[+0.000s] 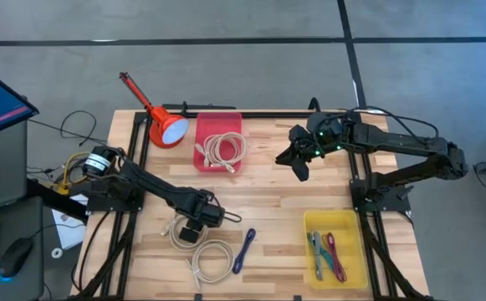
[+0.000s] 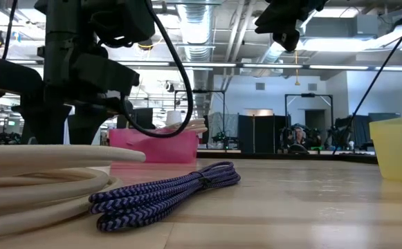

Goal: Pick & Place USB Port
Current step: Put the HDMI cable into the red bin

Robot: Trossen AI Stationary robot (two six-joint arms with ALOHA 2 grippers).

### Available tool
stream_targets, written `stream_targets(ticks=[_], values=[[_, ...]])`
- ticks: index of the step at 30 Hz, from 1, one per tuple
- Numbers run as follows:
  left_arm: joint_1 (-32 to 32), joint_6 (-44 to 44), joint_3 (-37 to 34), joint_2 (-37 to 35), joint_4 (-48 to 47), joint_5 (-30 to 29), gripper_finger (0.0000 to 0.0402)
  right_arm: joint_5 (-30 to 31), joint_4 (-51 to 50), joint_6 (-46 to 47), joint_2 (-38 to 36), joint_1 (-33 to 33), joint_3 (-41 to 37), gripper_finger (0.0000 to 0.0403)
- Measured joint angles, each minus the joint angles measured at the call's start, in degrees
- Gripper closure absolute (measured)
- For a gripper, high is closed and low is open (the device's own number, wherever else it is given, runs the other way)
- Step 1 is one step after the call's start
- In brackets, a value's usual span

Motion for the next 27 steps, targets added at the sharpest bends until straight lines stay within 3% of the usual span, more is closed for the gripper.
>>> stream_targets(ticks=[4,10,15,18,27], values=[[0.03,-1.03,-0.09,-0.44,0.17,-0.04,0.0294,0.00,0.00,0.00,0.00,0.00,0.00,0.0340],[1.19,-8.33,-0.37,-1.80,0.65,0.61,0.0383,0.00,0.00,-0.04,0.00,0.00,0.00,0.0340],[1.65,-11.72,-0.43,-4.33,-0.48,-0.46,0.0380,0.00,0.00,-0.04,0.00,0.00,0.00,0.0340],[1.62,-11.74,-0.42,-7.72,-3.13,-4.00,0.0386,0.00,0.00,-0.07,0.00,0.00,0.00,0.0340],[6.80,-18.28,-0.33,-25.06,-5.37,-16.13,0.0386,0.00,0.15,-0.20,0.00,-0.02,-0.01,0.0340]])
